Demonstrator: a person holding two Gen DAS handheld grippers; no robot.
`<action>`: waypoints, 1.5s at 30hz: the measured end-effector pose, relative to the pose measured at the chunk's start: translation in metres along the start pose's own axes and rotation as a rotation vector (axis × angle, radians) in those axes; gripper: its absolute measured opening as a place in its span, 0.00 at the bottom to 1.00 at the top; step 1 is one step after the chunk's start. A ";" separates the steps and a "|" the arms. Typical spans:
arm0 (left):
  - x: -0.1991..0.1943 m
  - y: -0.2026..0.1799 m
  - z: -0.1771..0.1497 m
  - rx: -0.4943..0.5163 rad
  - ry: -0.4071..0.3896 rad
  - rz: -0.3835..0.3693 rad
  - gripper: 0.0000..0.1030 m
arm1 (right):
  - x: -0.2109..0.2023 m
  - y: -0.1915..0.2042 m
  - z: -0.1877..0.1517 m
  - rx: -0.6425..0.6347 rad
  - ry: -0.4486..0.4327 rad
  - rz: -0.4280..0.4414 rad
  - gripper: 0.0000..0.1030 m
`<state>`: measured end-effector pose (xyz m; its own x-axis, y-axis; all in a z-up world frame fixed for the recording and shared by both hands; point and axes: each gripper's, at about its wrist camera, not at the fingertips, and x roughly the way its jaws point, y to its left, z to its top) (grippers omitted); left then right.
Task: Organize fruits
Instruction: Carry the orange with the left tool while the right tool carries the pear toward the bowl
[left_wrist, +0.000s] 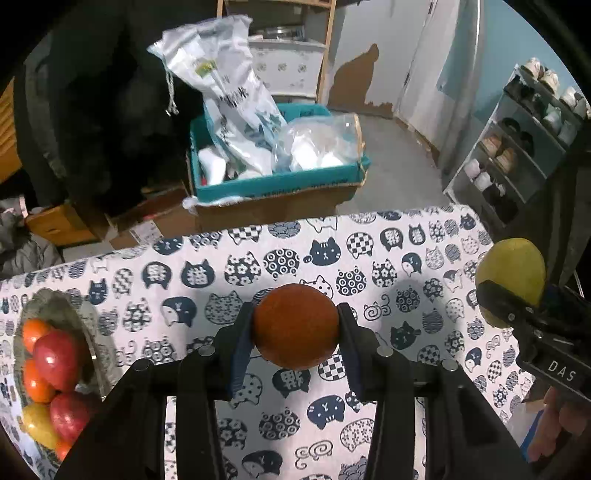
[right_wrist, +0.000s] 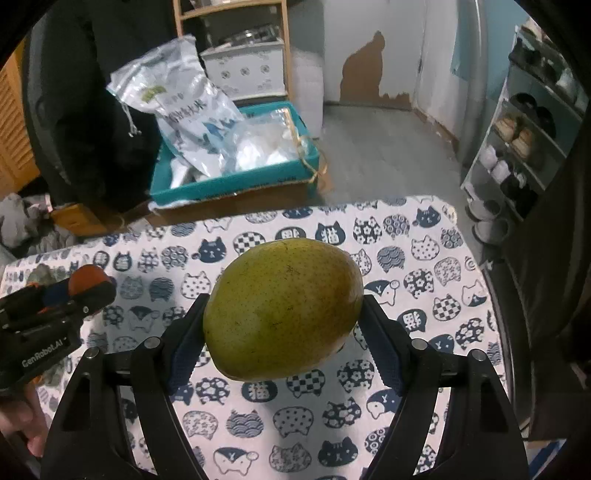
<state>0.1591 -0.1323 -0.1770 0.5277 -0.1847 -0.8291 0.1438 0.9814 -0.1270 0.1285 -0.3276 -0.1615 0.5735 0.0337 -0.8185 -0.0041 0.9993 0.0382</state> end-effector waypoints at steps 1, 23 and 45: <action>-0.004 0.000 0.000 0.002 -0.006 0.002 0.43 | -0.005 0.002 0.000 -0.005 -0.006 -0.001 0.77; -0.121 0.059 -0.023 -0.008 -0.153 0.062 0.43 | -0.091 0.065 0.005 -0.110 -0.140 0.100 0.77; -0.164 0.161 -0.062 -0.160 -0.178 0.165 0.43 | -0.116 0.173 0.011 -0.255 -0.178 0.264 0.77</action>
<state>0.0441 0.0592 -0.0954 0.6735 -0.0145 -0.7391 -0.0824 0.9921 -0.0946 0.0702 -0.1587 -0.0542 0.6585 0.3085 -0.6864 -0.3604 0.9300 0.0723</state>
